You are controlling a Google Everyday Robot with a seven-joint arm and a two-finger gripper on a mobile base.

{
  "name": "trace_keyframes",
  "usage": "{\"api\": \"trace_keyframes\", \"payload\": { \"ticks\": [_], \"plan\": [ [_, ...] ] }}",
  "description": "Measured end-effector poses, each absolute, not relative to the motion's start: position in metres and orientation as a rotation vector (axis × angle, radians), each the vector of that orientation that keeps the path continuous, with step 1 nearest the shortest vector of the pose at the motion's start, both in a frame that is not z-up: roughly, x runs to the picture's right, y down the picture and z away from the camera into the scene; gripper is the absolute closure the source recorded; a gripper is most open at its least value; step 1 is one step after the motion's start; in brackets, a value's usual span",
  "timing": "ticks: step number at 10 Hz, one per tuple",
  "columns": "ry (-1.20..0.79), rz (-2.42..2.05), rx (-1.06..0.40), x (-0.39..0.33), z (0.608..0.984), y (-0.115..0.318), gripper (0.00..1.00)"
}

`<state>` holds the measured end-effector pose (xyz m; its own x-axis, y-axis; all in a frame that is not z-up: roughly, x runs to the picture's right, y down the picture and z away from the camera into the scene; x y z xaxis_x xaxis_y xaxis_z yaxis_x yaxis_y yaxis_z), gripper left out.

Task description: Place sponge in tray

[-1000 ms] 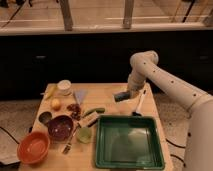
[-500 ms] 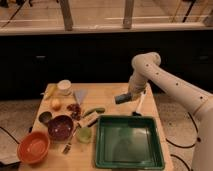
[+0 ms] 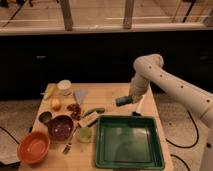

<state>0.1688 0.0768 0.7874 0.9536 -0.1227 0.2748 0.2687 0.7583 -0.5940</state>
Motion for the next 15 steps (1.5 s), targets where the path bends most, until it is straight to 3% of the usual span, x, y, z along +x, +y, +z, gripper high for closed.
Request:
{"api": "trace_keyframes", "payload": {
  "ticks": [15],
  "plan": [
    [-0.23, -0.205, -0.708, 0.174, 0.752, 0.128, 0.98]
  ]
}}
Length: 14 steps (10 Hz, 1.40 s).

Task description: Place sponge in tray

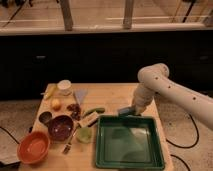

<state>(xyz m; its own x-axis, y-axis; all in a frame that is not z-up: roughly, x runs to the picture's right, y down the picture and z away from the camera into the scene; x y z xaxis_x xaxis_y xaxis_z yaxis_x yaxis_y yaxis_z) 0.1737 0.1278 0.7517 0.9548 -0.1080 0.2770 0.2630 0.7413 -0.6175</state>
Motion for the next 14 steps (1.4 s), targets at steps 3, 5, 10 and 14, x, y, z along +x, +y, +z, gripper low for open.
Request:
{"api": "trace_keyframes", "payload": {
  "ticks": [3, 5, 10, 14],
  "plan": [
    [-0.234, -0.206, -0.715, 0.176, 0.743, 0.143, 0.98],
    [-0.25, -0.213, -0.718, 0.174, 0.738, 0.153, 0.98],
    [-0.275, -0.251, -0.724, 0.169, 0.734, 0.174, 0.98],
    [-0.299, -0.291, -0.739, 0.166, 0.729, 0.196, 0.98]
  ]
}}
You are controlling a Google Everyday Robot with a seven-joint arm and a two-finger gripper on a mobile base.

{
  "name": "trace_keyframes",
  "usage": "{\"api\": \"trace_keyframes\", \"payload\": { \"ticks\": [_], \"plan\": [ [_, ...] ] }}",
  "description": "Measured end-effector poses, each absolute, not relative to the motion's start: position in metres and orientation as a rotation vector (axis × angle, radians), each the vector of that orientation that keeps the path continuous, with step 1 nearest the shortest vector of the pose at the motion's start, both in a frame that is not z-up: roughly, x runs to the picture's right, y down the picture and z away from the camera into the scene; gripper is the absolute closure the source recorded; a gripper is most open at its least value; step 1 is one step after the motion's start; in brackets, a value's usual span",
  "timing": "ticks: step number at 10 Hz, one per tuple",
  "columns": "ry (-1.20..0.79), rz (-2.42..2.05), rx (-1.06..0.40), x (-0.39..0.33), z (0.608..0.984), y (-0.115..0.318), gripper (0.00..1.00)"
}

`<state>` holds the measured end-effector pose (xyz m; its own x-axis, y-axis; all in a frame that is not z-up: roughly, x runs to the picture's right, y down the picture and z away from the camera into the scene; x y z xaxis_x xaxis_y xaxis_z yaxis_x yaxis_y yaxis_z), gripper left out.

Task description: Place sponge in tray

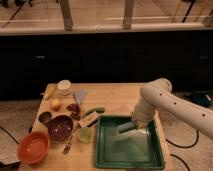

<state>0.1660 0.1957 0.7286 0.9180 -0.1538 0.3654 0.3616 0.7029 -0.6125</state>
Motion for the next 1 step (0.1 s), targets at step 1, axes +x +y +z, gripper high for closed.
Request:
{"api": "trace_keyframes", "payload": {
  "ticks": [1],
  "plan": [
    [-0.306, -0.3, -0.74, 0.1649, 0.7281, 0.1981, 0.98]
  ]
}}
